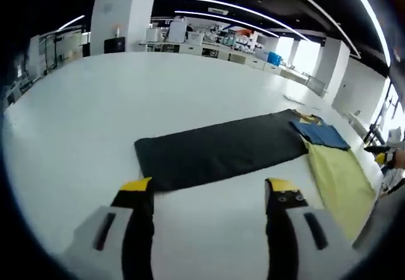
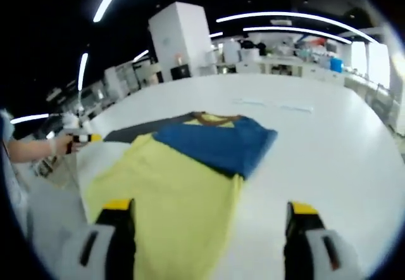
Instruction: Fold the garment on the visible template until the final outline fits inside the template.
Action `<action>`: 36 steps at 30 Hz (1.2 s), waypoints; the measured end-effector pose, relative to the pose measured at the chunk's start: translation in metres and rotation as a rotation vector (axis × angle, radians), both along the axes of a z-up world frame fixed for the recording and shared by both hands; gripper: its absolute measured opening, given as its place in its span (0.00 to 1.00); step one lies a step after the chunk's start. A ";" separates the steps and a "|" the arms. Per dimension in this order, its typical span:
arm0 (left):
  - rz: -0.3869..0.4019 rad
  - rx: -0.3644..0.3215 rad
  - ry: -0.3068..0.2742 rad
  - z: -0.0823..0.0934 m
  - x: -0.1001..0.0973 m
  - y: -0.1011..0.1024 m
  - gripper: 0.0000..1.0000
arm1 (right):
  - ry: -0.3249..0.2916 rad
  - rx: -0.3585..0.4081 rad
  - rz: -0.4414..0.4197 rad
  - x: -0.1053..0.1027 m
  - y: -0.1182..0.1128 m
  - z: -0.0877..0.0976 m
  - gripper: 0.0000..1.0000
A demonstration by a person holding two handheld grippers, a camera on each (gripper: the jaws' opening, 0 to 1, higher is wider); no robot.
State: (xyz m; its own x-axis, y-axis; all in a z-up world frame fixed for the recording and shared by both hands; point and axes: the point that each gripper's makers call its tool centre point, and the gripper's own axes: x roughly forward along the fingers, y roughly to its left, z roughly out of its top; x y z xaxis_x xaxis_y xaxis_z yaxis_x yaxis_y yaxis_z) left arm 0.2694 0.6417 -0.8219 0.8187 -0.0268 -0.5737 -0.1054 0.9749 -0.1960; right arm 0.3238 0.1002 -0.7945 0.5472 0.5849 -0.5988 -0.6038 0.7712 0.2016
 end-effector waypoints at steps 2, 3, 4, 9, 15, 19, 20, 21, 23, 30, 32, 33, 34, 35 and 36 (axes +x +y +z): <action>0.034 0.039 0.013 -0.005 -0.001 0.011 0.68 | 0.004 0.006 -0.004 -0.005 -0.001 0.000 0.99; 0.044 0.034 0.011 -0.008 0.000 0.015 0.68 | 0.011 0.010 -0.009 -0.007 -0.002 -0.001 0.99; 0.054 0.036 0.014 -0.010 0.000 0.017 0.67 | 0.014 0.006 -0.011 -0.008 -0.003 -0.003 0.99; 0.102 0.050 0.029 -0.019 0.000 0.032 0.53 | 0.029 0.005 -0.029 -0.017 -0.011 -0.004 0.96; 0.144 0.081 0.036 -0.025 0.005 0.047 0.27 | 0.035 0.021 -0.068 -0.021 -0.017 -0.004 0.95; 0.157 0.138 0.044 -0.025 0.003 0.055 0.10 | 0.034 0.027 -0.079 -0.023 -0.019 -0.003 0.95; 0.151 0.139 0.041 -0.025 0.004 0.055 0.09 | 0.033 0.026 -0.080 -0.023 -0.019 -0.002 0.95; 0.151 0.133 0.040 -0.022 0.005 0.053 0.07 | 0.031 0.025 -0.081 -0.024 -0.019 -0.002 0.95; 0.153 0.133 0.050 -0.020 0.004 0.052 0.04 | 0.031 0.033 -0.084 -0.024 -0.018 0.000 0.94; 0.132 0.139 0.040 -0.008 0.008 0.047 0.00 | 0.025 0.036 -0.095 -0.024 -0.021 0.002 0.94; 0.126 0.140 0.033 -0.004 0.010 0.045 0.00 | 0.026 0.050 -0.102 -0.023 -0.020 0.003 0.94; 0.117 0.140 0.025 -0.001 0.014 0.045 0.00 | 0.026 0.050 -0.102 -0.023 -0.020 0.003 0.93; 0.112 0.135 0.015 0.002 0.016 0.044 0.00 | 0.026 0.047 -0.100 -0.024 -0.020 0.003 0.93; 0.106 0.131 0.004 0.005 0.019 0.043 0.00 | 0.025 0.042 -0.097 -0.024 -0.019 0.002 0.93; 0.101 0.122 -0.007 0.009 0.021 0.041 0.00 | 0.024 0.045 -0.097 -0.024 -0.019 0.003 0.94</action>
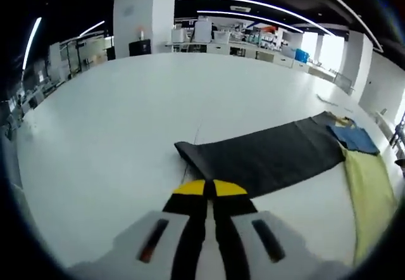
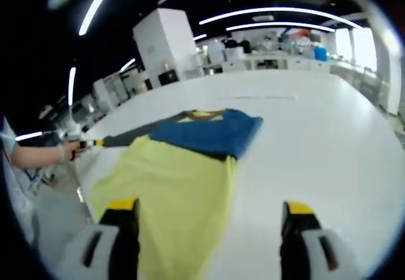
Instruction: Fold the garment on the visible template until the final outline fits inside the template.
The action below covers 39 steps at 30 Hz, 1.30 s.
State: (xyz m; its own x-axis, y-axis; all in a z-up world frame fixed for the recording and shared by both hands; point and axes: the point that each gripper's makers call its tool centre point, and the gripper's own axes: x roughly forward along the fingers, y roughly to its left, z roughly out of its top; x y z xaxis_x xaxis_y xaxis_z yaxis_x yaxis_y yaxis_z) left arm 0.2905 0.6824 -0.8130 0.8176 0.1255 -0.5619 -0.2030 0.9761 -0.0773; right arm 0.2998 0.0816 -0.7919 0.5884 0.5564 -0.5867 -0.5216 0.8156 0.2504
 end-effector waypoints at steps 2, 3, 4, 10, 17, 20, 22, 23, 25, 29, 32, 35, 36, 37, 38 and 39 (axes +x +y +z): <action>-0.018 -0.009 -0.027 0.011 0.007 -0.006 0.00 | 0.003 0.007 -0.003 0.000 0.000 0.000 0.93; -0.037 -0.012 -0.035 0.014 0.011 -0.010 0.00 | 0.003 0.004 -0.002 0.001 0.000 0.000 0.92; -0.065 -0.005 -0.039 0.018 0.016 -0.017 0.00 | 0.004 -0.002 0.003 0.001 0.000 -0.001 0.92; -0.165 -0.031 -0.086 0.037 0.046 -0.061 0.00 | 0.000 0.009 0.004 0.003 0.003 -0.001 0.92; -0.307 -0.064 -0.109 0.049 0.080 -0.122 0.00 | 0.003 0.044 -0.020 0.001 0.003 -0.001 0.91; -0.327 -0.102 -0.121 0.054 0.086 -0.147 0.00 | 0.006 0.046 -0.019 0.000 0.003 -0.003 0.91; -0.354 -0.091 -0.124 0.057 0.093 -0.162 0.00 | 0.004 0.039 -0.018 -0.001 0.002 -0.004 0.91; -0.374 -0.098 -0.128 0.058 0.096 -0.161 0.00 | 0.005 0.040 -0.019 -0.001 0.002 -0.004 0.91; -0.388 -0.112 -0.131 0.059 0.103 -0.174 0.00 | 0.008 0.052 -0.028 -0.001 0.001 -0.005 0.91; -0.419 -0.129 -0.142 0.062 0.117 -0.202 0.00 | 0.010 0.066 -0.037 0.000 0.001 -0.005 0.90; -0.448 -0.142 -0.151 0.064 0.132 -0.217 0.00 | 0.011 0.077 -0.044 0.000 0.001 -0.005 0.89; -0.466 -0.151 -0.155 0.065 0.139 -0.233 0.00 | 0.012 0.088 -0.055 0.001 -0.001 -0.006 0.89; -0.473 -0.163 -0.158 0.064 0.147 -0.237 0.00 | 0.013 0.088 -0.058 0.001 -0.001 -0.006 0.89; -0.487 -0.184 -0.159 0.065 0.152 -0.243 0.00 | 0.010 0.090 -0.060 0.000 -0.001 -0.006 0.89; -0.497 -0.180 -0.159 0.064 0.156 -0.250 0.00 | 0.011 0.093 -0.063 0.000 -0.001 -0.006 0.88; -0.510 -0.175 -0.157 0.064 0.158 -0.258 0.00 | 0.015 0.095 -0.068 -0.001 -0.002 -0.007 0.88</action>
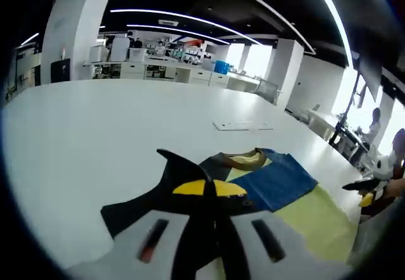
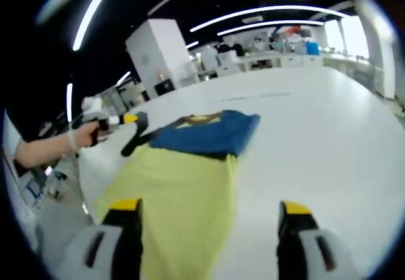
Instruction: Fold the garment on the visible template until the final outline fits inside the template.
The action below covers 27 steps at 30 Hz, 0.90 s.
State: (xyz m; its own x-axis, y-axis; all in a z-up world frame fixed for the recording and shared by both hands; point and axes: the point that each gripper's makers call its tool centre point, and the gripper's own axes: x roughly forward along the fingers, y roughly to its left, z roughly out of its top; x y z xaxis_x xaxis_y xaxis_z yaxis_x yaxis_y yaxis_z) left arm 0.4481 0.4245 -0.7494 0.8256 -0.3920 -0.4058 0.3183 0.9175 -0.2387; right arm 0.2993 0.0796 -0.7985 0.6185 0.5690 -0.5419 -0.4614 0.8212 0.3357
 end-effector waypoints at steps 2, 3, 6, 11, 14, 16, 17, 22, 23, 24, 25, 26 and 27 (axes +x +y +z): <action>-0.027 -0.001 -0.004 0.000 0.006 -0.013 0.00 | -0.001 0.003 -0.005 -0.001 -0.001 0.000 0.88; -0.035 -0.008 -0.004 0.000 0.009 -0.019 0.00 | -0.001 0.004 -0.008 -0.001 -0.002 0.000 0.88; -0.059 -0.018 -0.010 0.003 0.016 -0.037 0.00 | 0.002 0.013 -0.025 -0.001 -0.006 -0.001 0.88; -0.101 -0.029 -0.018 0.008 0.029 -0.071 0.00 | 0.006 0.020 -0.035 -0.003 -0.008 -0.002 0.88; -0.125 -0.051 -0.027 0.013 0.040 -0.085 0.00 | 0.004 0.021 -0.034 -0.004 -0.007 -0.002 0.87; -0.142 -0.052 -0.033 0.015 0.044 -0.098 0.00 | 0.001 0.024 -0.032 -0.004 -0.006 -0.001 0.88; -0.152 -0.055 -0.034 0.017 0.045 -0.104 0.00 | -0.001 0.030 -0.033 -0.004 -0.006 0.000 0.89; -0.190 -0.066 -0.039 0.020 0.052 -0.133 0.00 | -0.006 0.020 -0.025 -0.004 -0.007 -0.001 0.89; -0.196 -0.071 -0.041 0.021 0.051 -0.139 0.00 | -0.007 0.018 -0.023 -0.004 -0.008 -0.002 0.89; -0.204 -0.075 -0.040 0.021 0.051 -0.145 0.00 | -0.008 0.019 -0.023 -0.004 -0.008 -0.002 0.89; -0.215 -0.080 -0.041 0.021 0.051 -0.151 0.00 | -0.008 0.022 -0.025 -0.005 -0.008 -0.002 0.89; -0.217 -0.082 -0.042 0.021 0.052 -0.155 0.00 | -0.007 0.024 -0.029 -0.005 -0.009 -0.002 0.90; -0.225 -0.092 -0.041 0.022 0.051 -0.162 0.00 | -0.007 0.025 -0.032 -0.005 -0.010 -0.002 0.89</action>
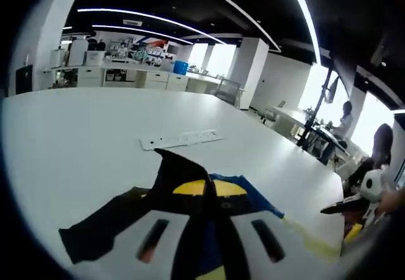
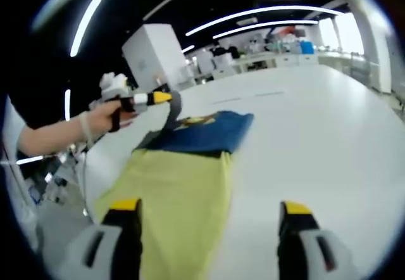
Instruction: Fold the garment on the visible template until the final outline fits inside the template.
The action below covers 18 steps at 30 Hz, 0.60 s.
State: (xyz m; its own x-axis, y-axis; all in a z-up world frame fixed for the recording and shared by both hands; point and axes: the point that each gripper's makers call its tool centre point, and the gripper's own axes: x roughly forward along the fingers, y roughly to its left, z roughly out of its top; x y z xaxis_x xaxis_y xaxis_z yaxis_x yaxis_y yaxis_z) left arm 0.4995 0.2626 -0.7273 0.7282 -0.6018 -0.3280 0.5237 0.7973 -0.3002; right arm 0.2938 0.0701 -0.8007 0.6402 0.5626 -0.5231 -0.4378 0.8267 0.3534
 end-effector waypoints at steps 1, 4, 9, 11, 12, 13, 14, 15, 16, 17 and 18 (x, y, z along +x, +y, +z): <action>-0.006 -0.003 -0.001 0.000 0.000 -0.004 0.00 | 0.002 0.000 -0.003 0.000 -0.001 -0.001 0.89; -0.030 -0.007 0.004 -0.001 -0.002 -0.021 0.00 | 0.002 0.002 -0.008 -0.001 -0.004 0.000 0.89; -0.075 -0.020 0.023 -0.006 -0.009 -0.049 0.00 | 0.008 0.004 -0.019 -0.002 -0.008 -0.002 0.89; -0.111 -0.006 0.025 -0.009 -0.014 -0.061 0.00 | 0.009 0.007 -0.022 -0.003 -0.009 -0.002 0.89; -0.118 0.001 0.028 -0.012 -0.016 -0.065 0.00 | 0.009 0.008 -0.023 -0.003 -0.009 -0.002 0.88; -0.139 0.007 0.038 -0.015 -0.018 -0.072 0.00 | 0.008 0.008 -0.025 -0.003 -0.011 -0.002 0.88; -0.146 0.010 0.039 -0.017 -0.020 -0.075 0.00 | 0.009 0.008 -0.027 -0.002 -0.011 -0.003 0.88; -0.156 0.014 0.044 -0.020 -0.023 -0.080 0.00 | 0.011 0.008 -0.028 -0.003 -0.012 -0.003 0.88; -0.175 0.019 0.052 -0.023 -0.026 -0.085 0.00 | 0.011 0.011 -0.032 -0.003 -0.013 -0.003 0.88; -0.183 0.025 0.054 -0.027 -0.026 -0.087 0.00 | 0.012 0.013 -0.035 -0.003 -0.014 -0.003 0.88; -0.194 0.034 0.061 -0.031 -0.028 -0.090 0.00 | 0.012 0.013 -0.037 -0.003 -0.015 -0.003 0.88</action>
